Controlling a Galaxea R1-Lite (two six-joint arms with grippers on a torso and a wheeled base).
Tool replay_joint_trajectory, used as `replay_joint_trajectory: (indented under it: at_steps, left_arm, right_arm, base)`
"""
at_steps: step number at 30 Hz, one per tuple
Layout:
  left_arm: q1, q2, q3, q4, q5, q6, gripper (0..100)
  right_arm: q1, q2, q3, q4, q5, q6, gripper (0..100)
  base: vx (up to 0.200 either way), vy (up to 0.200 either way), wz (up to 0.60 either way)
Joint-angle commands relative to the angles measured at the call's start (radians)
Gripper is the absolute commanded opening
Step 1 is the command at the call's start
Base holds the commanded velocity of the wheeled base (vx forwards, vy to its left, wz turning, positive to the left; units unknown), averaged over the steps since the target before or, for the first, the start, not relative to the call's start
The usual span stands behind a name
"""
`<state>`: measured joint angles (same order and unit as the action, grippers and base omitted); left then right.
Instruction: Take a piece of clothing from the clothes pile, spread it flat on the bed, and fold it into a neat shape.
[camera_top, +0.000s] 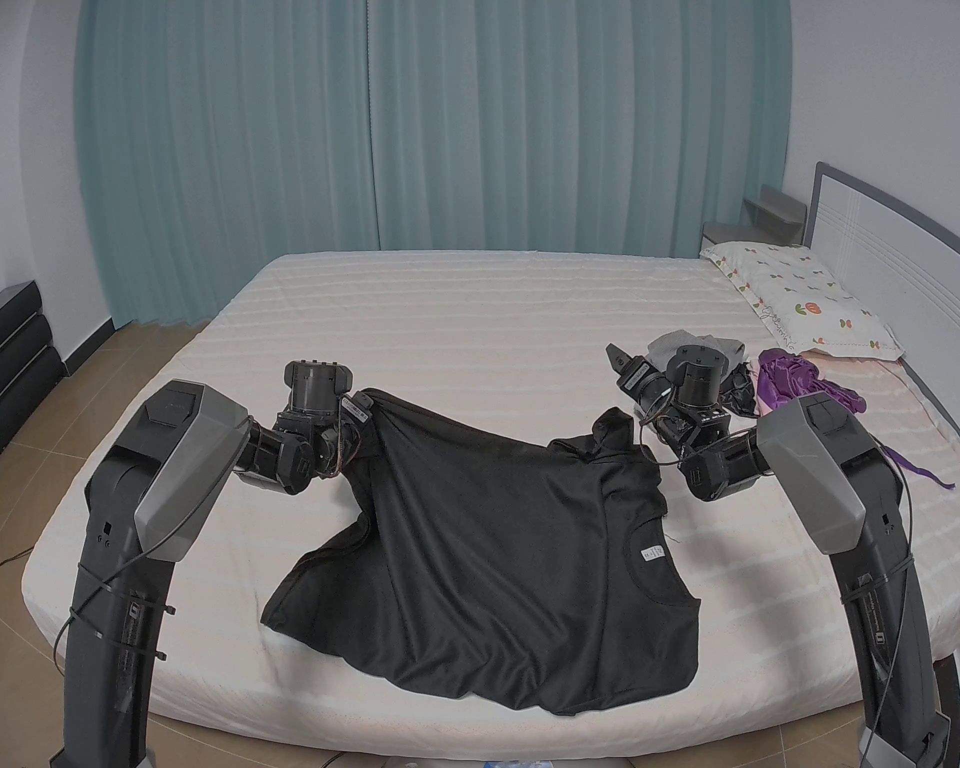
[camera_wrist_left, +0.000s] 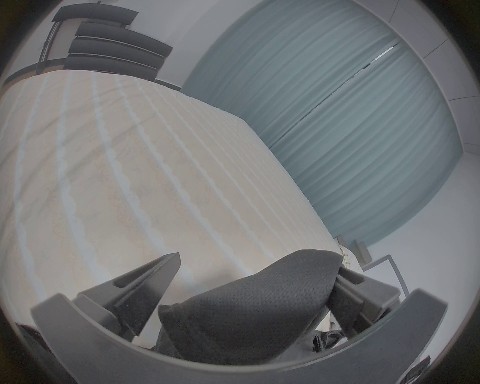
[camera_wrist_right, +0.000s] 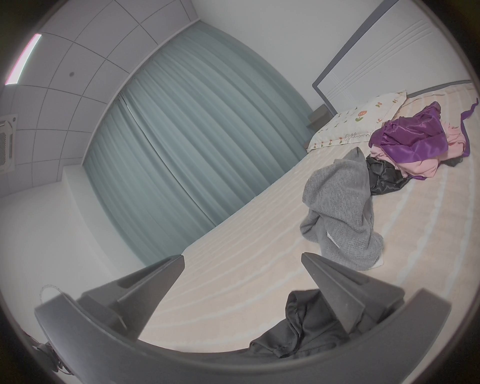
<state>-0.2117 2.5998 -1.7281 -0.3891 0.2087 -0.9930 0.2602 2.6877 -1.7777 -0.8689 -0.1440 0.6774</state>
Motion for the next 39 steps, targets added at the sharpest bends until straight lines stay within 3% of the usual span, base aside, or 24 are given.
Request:
replay_joint_trajectory:
  at_steps: [1,8,12,18,20,23,25,32,39]
  left_arm:
    - [0.017,0.039,-0.034,0.044,0.001,-0.007,100]
    - [0.041,-0.012,-0.047,0.185,-0.132,0.008,100]
    - [0.054,-0.003,-0.107,0.098,-0.097,0.005,100]
    - [0.058,-0.006,-0.096,0.055,-0.094,0.016,100]
    - [0.058,-0.001,-0.094,0.076,-0.12,0.062,100]
    - [0.061,0.019,-0.077,0.199,-0.132,0.232,100]
    - [0.063,0.019,-0.07,0.202,-0.132,0.237,100]
    - [0.063,-0.055,0.088,0.22,-0.242,0.261,100]
    - [0.083,-0.148,0.177,0.213,-0.292,0.217,100]
  right_arm:
    - [-0.006,0.038,0.052,0.025,-0.017,0.008,100]
    - [-0.006,-0.057,0.224,0.021,0.055,0.014,100]
    - [-0.003,-0.115,0.328,0.013,0.103,0.019,100]
    - [-0.003,-0.132,0.383,0.001,0.11,0.021,100]
    - [-0.003,-0.134,0.405,0.001,0.11,0.021,100]
    - [-0.003,-0.143,0.445,0.001,0.113,0.017,100]
    - [-0.003,-0.144,0.463,0.002,0.115,0.017,100]
    - [-0.004,-0.154,0.517,0.002,0.132,0.014,100]
    - [-0.007,-0.155,0.527,0.01,0.143,0.014,100]
  base:
    - [0.0,0.0,0.0]
    - [0.0,0.0,0.0]
    - [0.0,0.0,0.0]
    - [0.0,0.0,0.0]
    - [0.0,0.0,0.0]
    - [0.0,0.0,0.0]
    - [0.0,0.0,0.0]
    - [0.0,0.0,0.0]
    - [0.0,0.0,0.0]
